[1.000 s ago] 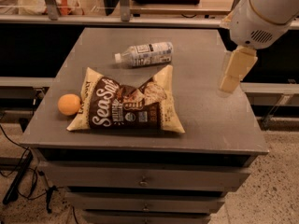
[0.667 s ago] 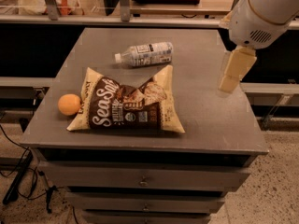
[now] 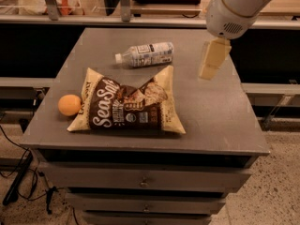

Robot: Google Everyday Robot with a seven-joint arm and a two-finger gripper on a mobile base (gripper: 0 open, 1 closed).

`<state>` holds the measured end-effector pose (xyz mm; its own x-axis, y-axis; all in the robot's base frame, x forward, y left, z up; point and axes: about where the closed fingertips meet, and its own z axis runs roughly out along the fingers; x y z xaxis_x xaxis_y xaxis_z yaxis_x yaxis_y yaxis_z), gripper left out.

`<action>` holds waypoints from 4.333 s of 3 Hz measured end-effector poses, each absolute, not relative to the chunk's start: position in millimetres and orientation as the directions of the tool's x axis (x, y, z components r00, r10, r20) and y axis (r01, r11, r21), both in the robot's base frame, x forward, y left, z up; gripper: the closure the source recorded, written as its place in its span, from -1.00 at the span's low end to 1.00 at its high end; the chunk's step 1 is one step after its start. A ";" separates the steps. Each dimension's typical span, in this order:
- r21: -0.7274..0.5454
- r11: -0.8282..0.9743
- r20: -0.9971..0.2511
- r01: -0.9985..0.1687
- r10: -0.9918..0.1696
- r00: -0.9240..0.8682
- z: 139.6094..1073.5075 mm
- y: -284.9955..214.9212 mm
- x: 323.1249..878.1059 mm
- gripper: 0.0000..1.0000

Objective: Place blue plastic bottle upright

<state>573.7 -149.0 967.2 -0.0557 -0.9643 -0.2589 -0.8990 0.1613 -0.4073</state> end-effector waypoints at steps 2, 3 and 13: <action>-0.484 0.075 -0.189 -0.872 -0.982 0.020 972.3 -111.8 621.8 -1.00; -0.521 0.073 -0.139 -0.851 -0.990 0.000 956.8 -79.2 669.3 -1.00; -0.358 -0.195 0.059 -0.913 -0.981 0.187 877.7 2.9 742.4 -1.00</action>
Offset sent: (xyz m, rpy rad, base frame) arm 0.0793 0.0571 0.0056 -0.1067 -0.1156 0.0872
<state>742.4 2.9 877.7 0.1868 -0.9806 0.0589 -0.9129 -0.1954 -0.3583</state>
